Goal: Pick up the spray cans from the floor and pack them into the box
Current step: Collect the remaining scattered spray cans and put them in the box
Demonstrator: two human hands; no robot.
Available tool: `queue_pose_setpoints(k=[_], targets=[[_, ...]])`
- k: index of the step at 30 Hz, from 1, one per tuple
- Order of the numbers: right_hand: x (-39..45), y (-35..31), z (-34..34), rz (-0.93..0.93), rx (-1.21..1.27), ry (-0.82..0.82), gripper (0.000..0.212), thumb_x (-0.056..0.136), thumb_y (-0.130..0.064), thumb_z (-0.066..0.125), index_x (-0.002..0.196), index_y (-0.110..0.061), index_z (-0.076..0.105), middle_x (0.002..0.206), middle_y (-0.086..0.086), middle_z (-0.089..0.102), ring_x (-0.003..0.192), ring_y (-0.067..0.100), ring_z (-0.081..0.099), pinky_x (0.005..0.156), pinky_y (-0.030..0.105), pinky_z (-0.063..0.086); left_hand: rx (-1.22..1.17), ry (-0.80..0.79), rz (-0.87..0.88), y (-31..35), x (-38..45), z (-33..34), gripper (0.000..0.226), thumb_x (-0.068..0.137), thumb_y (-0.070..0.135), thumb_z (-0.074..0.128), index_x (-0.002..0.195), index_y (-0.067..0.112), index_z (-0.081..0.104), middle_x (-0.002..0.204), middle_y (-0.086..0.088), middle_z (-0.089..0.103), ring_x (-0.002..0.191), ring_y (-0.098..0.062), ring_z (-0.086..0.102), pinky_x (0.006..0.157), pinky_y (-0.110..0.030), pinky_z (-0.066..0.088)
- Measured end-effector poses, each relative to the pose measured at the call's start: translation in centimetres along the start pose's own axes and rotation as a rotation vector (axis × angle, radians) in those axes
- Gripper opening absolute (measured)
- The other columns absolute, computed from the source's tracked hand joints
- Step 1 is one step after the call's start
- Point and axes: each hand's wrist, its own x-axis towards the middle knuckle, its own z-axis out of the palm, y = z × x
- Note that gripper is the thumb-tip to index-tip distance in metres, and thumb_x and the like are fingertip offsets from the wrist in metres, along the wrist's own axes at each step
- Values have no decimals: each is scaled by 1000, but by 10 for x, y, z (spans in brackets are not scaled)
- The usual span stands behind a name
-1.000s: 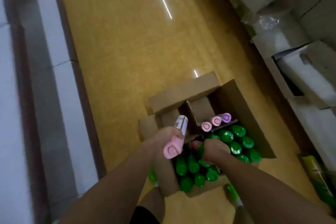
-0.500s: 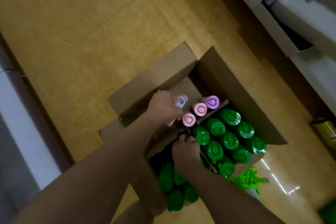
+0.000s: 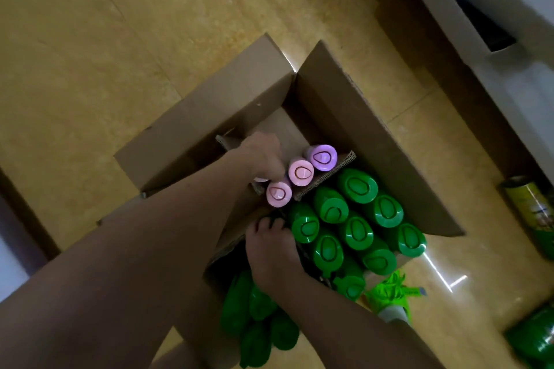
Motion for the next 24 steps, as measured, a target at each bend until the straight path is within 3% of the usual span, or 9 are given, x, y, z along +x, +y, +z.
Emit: queue_pose_setpoints(k=[2,5,7,13,18,24], targets=[[2,0,3,-2,-3,6,55,93,-17,54,140,4,34,133,32,45,114,46,48,83,44,46,-21,-53,-17,0,11,8,25,80,38,61,88,15,61,109,-11,67,108,-31,62,74,-27,39],[3,-1,3,-1,-9,-12,54,94,-16,52,141,4,33,134,32,45,114,46,48,84,44,46,-119,-121,-74,-4,12,20,29,94,30,57,118,16,63,121,-1,62,119,-25,56,81,-24,37],[3,-2,-1,10,-4,-53,57,93,-16,54,142,3,33,135,32,43,116,47,46,85,44,47,-222,-100,-145,-8,6,25,38,95,25,58,130,11,60,129,-7,62,121,-27,56,91,-27,43],[-16,-8,-23,78,85,-131,62,93,-16,56,148,0,31,142,29,36,119,45,45,87,45,50,-352,2,-90,-8,-31,17,44,92,43,57,120,11,65,129,-8,62,125,-25,54,103,-29,39],[-51,-2,-60,79,151,-21,61,85,-27,70,137,-9,43,132,18,47,114,36,50,80,41,50,-361,29,-85,-2,-79,-7,35,101,31,52,124,8,63,133,-8,60,127,-22,52,101,-26,34],[-101,15,-135,72,107,82,57,87,-32,63,139,-17,42,137,13,43,120,35,44,84,43,48,-370,206,-87,17,-151,-45,45,98,27,57,139,9,55,141,-10,56,131,-24,50,99,-23,34]])
